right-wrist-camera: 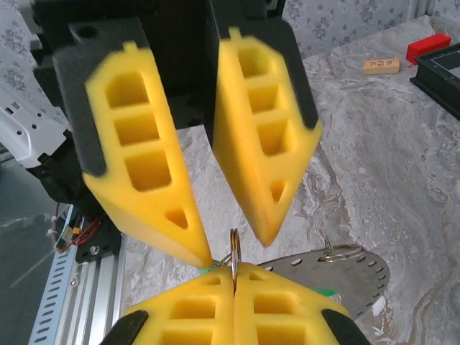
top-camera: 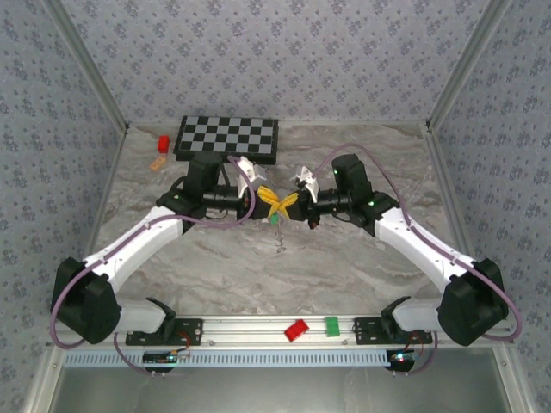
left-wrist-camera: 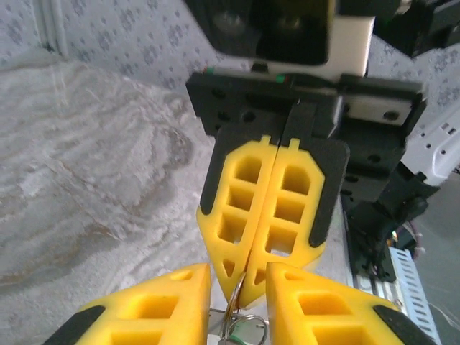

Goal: Put the keys on the keyring

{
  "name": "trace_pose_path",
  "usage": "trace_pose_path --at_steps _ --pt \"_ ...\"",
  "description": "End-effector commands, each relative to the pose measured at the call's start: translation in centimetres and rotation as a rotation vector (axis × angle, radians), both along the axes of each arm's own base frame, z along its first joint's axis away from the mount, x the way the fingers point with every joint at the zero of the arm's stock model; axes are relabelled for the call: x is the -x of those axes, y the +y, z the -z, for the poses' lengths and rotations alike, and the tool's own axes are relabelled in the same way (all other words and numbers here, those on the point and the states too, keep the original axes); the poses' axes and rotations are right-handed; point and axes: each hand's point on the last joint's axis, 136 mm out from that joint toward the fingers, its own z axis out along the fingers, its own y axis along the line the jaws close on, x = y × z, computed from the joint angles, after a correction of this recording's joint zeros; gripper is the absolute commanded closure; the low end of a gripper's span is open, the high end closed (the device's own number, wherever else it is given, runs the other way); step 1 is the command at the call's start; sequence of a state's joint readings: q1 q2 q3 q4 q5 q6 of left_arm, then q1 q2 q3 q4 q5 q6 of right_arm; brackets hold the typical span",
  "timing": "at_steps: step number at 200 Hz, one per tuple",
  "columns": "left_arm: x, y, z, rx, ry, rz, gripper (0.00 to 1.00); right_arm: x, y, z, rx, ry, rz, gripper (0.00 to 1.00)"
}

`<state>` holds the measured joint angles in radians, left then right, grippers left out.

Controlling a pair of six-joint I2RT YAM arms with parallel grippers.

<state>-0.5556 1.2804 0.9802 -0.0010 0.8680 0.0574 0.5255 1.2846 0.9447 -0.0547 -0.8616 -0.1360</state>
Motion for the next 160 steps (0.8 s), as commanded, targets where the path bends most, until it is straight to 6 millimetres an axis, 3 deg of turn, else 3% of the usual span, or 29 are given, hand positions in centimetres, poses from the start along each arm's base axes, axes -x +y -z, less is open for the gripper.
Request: trace_pose_path --at_steps 1,84,160 --pt "-0.3 0.9 -3.1 0.101 -0.084 -0.068 0.7 -0.4 -0.4 -3.1 -0.115 -0.067 0.024 1.0" --pt "-1.1 0.7 -1.4 0.139 -0.009 -0.111 0.68 -1.2 -2.4 -6.9 -0.339 -0.127 0.093 1.0" --pt "-1.0 -1.5 -0.6 0.097 0.006 -0.071 0.63 -0.6 -2.0 -7.3 -0.353 -0.113 0.068 1.0"
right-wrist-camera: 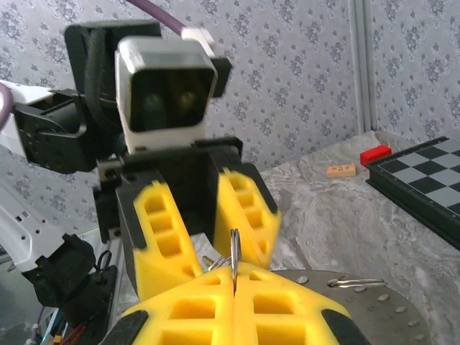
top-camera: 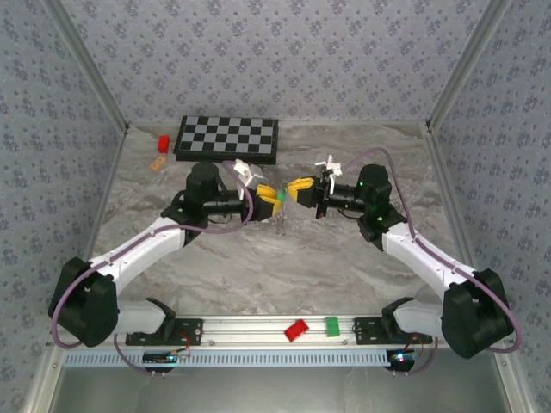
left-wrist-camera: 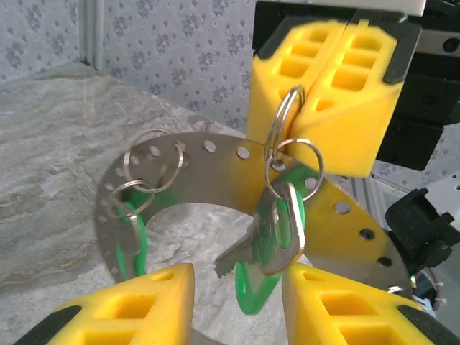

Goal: Put the keys on the keyring

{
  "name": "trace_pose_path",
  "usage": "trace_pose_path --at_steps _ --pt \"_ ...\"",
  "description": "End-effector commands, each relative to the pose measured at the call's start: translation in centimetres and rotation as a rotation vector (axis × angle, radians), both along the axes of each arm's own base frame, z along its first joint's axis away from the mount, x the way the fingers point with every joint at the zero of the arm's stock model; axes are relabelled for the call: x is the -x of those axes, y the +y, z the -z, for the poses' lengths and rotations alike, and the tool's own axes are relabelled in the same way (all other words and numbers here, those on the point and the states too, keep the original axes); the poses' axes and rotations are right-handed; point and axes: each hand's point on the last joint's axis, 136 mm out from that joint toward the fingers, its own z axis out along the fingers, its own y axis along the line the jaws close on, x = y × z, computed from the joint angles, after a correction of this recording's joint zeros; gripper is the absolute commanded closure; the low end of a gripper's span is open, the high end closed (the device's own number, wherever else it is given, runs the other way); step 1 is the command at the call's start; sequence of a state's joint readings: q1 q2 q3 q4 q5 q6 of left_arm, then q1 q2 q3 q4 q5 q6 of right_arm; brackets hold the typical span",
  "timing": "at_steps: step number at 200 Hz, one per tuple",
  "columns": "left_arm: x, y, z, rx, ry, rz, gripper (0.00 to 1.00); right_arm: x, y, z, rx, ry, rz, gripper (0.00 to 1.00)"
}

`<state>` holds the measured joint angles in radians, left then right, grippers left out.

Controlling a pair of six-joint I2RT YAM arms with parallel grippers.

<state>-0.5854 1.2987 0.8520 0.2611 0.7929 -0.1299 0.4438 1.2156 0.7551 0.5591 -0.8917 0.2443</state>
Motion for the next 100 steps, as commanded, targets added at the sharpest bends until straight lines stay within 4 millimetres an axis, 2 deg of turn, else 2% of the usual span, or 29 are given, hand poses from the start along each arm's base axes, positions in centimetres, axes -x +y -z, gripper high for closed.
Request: trace_pose_path --at_steps 1,57,77,100 --pt "-0.2 -0.64 -2.39 0.027 -0.067 0.006 0.63 1.12 0.01 -1.99 -0.04 -0.058 -0.032 1.0" --pt "-0.12 -0.67 -3.26 0.046 -0.103 -0.003 0.64 1.3 0.16 -1.81 -0.043 -0.053 -0.04 1.0" --pt "-0.15 -0.67 -3.0 0.037 -0.109 -0.007 0.73 1.39 0.14 -1.92 -0.052 -0.052 -0.043 1.0" --pt "0.03 -0.67 -2.66 0.027 -0.107 0.002 0.92 1.39 0.05 -2.28 -0.068 -0.055 -0.041 1.0"
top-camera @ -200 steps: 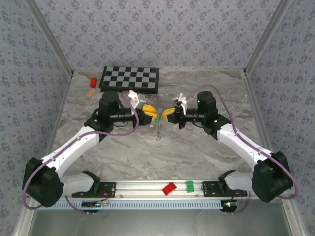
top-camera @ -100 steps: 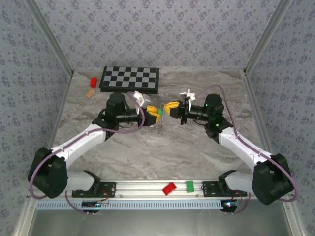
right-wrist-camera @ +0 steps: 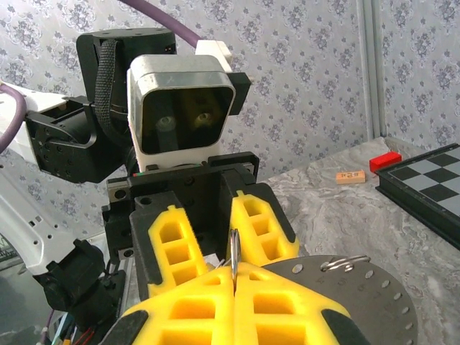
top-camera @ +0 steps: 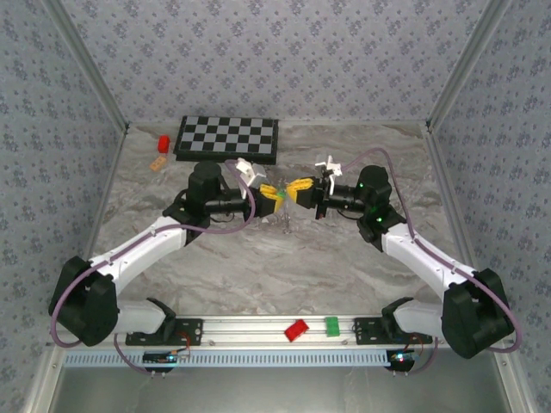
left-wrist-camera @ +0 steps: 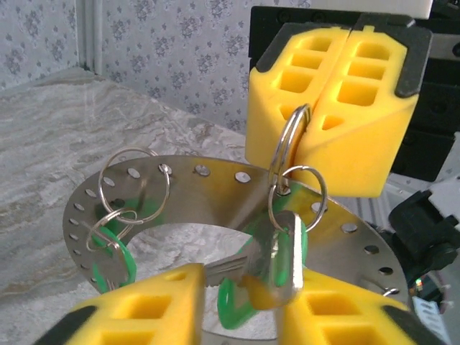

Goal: Put the keys on the keyring

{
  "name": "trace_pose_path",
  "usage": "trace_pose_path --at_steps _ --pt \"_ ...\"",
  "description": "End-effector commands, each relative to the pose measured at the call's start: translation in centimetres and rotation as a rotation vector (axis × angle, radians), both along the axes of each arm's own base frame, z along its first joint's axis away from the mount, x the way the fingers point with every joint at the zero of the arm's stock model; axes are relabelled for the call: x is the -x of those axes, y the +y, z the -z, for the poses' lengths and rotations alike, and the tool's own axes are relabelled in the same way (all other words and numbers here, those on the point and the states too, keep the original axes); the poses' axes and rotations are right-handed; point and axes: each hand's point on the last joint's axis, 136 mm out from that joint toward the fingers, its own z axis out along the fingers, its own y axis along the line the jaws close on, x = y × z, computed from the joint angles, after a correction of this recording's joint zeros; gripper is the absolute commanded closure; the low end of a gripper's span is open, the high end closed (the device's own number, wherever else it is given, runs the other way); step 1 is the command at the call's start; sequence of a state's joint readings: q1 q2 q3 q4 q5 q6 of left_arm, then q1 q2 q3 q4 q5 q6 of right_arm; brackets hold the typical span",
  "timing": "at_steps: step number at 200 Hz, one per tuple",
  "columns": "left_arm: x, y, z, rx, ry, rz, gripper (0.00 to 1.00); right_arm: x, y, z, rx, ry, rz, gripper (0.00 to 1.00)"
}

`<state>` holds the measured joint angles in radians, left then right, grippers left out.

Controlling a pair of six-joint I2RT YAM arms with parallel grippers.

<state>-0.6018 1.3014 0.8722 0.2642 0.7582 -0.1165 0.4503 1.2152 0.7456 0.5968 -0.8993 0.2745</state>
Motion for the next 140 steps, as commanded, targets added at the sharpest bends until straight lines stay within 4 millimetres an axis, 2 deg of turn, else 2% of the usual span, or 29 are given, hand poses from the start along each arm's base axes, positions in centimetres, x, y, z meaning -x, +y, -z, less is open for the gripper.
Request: trace_pose_path --at_steps 1,16,88,125,140 --pt "0.3 -0.2 -1.9 0.024 -0.072 0.017 0.93 1.0 -0.1 -2.0 -0.05 -0.058 -0.025 1.0" --pt "0.4 -0.2 -1.6 0.018 -0.07 0.022 1.0 0.9 -0.3 -2.3 -0.064 -0.06 -0.019 1.0" --pt "3.0 -1.5 -0.7 -0.014 -0.044 0.155 1.0 0.6 -0.3 -2.8 -0.087 -0.061 -0.014 1.0" --pt "3.6 -1.7 -0.4 -0.032 -0.036 0.184 1.0 0.5 -0.4 -2.8 -0.086 -0.064 -0.007 1.0" --pt "3.5 -1.6 -0.4 -0.039 -0.035 0.173 0.95 0.4 -0.4 -2.7 -0.083 -0.06 -0.008 1.0"
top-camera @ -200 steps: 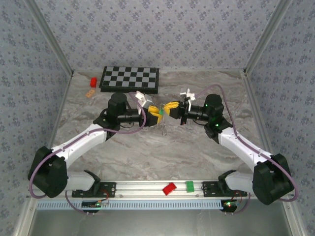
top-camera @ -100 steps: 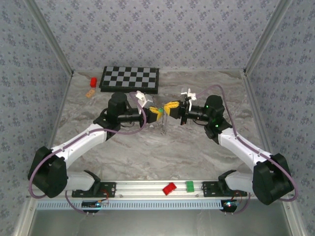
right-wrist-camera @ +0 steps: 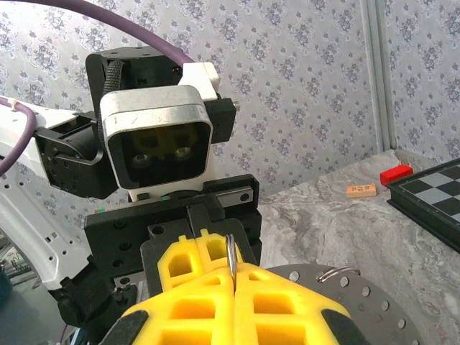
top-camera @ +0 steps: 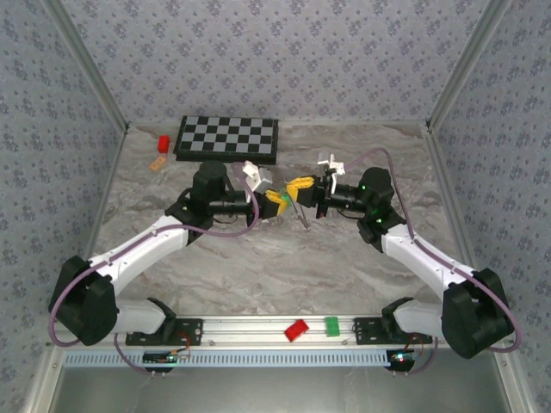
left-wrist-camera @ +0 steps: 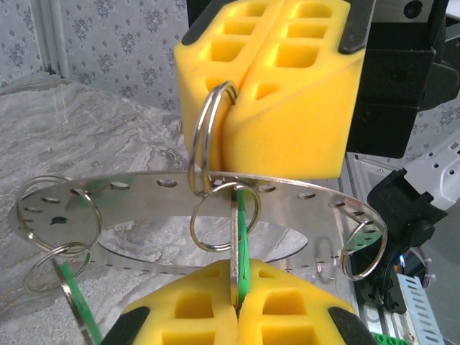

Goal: Put the keys on the keyring

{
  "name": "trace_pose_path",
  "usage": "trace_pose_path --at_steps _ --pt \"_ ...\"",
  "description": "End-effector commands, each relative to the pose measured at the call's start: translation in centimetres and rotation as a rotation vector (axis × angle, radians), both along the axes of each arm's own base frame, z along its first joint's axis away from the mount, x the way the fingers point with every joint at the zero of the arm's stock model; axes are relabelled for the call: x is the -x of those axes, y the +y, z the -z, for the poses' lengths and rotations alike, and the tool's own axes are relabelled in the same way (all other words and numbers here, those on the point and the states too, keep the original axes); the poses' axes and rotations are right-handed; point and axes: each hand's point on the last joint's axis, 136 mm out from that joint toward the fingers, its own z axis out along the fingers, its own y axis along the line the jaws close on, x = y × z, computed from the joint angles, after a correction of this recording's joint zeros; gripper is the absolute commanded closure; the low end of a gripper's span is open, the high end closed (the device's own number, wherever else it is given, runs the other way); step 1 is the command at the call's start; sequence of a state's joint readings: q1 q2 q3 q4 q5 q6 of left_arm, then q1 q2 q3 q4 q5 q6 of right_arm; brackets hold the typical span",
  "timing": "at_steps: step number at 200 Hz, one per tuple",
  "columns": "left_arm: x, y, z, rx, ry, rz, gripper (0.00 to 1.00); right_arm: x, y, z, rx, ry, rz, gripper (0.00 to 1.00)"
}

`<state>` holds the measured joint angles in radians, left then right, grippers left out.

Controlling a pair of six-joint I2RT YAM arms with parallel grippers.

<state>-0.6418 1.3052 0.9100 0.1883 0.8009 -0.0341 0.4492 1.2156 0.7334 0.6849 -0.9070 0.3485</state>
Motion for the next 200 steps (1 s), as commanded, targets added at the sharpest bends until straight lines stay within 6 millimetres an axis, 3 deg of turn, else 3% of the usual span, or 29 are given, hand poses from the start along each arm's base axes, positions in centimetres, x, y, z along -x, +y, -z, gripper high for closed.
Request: trace_pose_path --at_steps 1,20,37,74,117,200 --pt "1.6 -0.5 -0.2 -0.014 0.005 0.076 0.95 0.2 -0.3 -1.6 -0.035 -0.064 0.002 1.0" --pt "1.4 -0.2 -0.7 -0.013 -0.012 0.05 0.78 0.1 -0.4 -1.4 -0.031 -0.061 0.007 1.0" --pt "1.2 0.2 -1.2 -0.008 -0.028 0.024 0.73 0.1 -0.5 -1.2 -0.029 -0.055 0.007 1.0" --pt "0.4 1.6 -2.6 0.024 -0.066 -0.065 0.71 0.1 -0.5 -0.9 -0.027 -0.051 0.004 1.0" --pt "-1.0 3.0 -5.5 0.15 -0.068 -0.158 0.68 0.2 -0.5 -0.9 -0.029 -0.051 0.0 1.0" --pt "-1.5 2.6 -7.0 0.237 -0.031 -0.14 0.69 0.6 -0.5 -0.9 -0.034 -0.057 -0.01 1.0"
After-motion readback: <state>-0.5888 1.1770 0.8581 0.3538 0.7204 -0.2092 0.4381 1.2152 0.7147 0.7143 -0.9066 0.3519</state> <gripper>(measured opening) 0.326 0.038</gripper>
